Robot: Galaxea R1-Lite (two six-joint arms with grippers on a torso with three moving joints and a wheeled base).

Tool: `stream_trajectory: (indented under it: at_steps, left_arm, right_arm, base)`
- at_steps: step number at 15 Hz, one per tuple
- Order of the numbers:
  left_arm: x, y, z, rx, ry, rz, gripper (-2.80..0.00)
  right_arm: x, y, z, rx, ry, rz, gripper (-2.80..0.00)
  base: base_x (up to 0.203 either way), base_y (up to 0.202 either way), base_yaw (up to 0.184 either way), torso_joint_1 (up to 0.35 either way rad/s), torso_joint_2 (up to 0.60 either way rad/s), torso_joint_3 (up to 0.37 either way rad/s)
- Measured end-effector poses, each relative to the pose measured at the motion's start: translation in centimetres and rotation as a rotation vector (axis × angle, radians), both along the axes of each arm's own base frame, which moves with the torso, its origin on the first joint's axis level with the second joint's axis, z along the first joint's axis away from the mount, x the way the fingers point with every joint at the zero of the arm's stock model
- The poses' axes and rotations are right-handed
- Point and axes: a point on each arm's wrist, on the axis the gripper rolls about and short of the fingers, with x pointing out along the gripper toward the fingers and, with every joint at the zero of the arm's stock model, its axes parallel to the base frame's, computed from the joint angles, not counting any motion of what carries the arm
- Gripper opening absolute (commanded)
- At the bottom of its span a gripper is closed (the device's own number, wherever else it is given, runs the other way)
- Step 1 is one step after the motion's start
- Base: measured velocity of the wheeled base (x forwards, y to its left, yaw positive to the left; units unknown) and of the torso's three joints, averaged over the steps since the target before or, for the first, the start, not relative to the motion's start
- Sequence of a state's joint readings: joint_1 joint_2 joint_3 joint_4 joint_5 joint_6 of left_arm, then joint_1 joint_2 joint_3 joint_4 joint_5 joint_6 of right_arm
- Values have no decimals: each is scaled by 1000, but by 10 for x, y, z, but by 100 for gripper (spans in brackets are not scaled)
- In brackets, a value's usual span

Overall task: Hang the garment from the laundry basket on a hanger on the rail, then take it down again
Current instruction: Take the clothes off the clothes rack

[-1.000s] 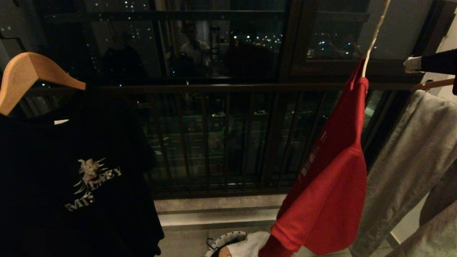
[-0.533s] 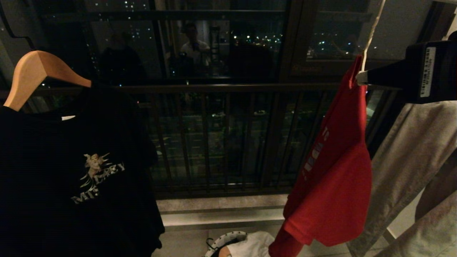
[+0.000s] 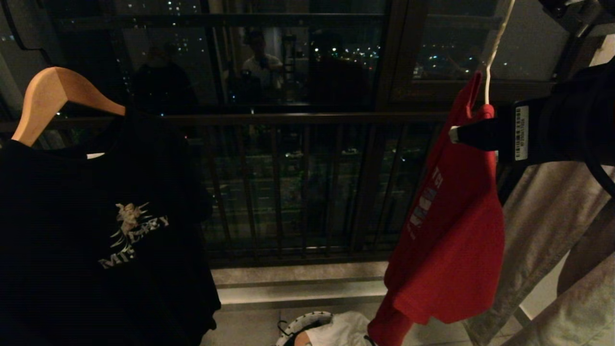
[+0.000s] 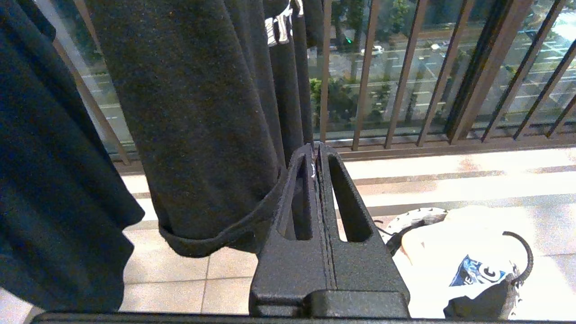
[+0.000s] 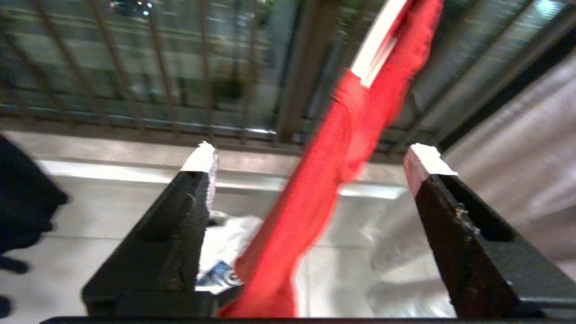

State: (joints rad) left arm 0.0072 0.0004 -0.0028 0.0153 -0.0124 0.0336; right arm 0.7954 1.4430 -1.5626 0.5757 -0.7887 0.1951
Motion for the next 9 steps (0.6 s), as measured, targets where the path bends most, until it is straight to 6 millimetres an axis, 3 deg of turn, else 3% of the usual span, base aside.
stream_trajectory:
  at_steps: [9]
  left_arm:
    - [0, 0, 0, 0, -1, 0, -280]
  right_arm:
    - [0, -19, -20, -15, 46, -83, 0]
  base:
    - [0, 0, 0, 0, 0, 0]
